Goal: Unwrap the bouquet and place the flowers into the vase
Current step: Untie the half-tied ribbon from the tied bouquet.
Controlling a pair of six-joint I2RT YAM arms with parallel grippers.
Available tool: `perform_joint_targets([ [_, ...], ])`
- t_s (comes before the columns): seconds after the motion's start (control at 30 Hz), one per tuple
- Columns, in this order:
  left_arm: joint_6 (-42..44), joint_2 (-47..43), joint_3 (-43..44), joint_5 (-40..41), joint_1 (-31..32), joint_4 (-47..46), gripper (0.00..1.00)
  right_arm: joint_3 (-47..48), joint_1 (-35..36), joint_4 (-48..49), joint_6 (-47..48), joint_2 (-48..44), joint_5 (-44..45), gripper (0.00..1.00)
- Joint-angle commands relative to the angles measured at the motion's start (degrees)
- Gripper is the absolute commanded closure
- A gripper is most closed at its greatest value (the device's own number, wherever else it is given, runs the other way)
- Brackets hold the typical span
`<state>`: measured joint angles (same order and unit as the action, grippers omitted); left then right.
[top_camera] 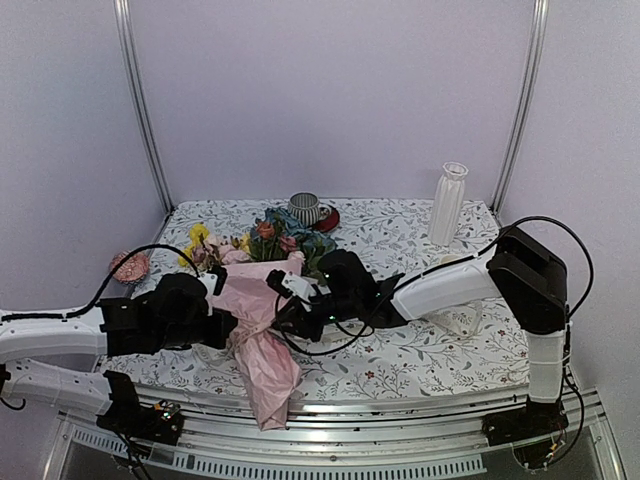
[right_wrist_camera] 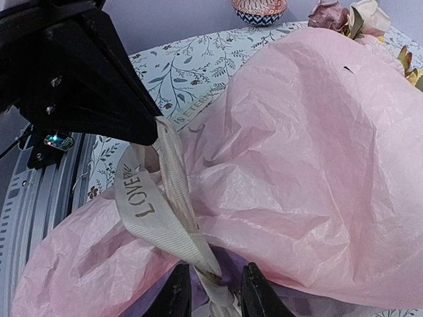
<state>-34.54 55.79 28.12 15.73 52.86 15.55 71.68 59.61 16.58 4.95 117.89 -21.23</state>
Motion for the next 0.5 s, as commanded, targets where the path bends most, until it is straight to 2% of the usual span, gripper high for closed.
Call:
perform_joint_targets([
  [0.0, 1.39, 0.71, -0.12, -0.96, 0.05, -1.49, 1.0, 3.1, 0.32, -1.56, -1.02, 3.66, 0.71, 0.72],
  [0.33, 1.57, 0.72, -0.43, -1.4, 0.11, -2.33, 1.0, 7.13, 1.83, -2.57, -2.0, 7.96, 0.69, 0.69],
  [0.47, 1.67, 0.74, -0.52, -1.57, 0.08, -2.34, 1.0, 8.56, 2.62, -3.65, -2.2, 9.23, 3.85, 0.69],
])
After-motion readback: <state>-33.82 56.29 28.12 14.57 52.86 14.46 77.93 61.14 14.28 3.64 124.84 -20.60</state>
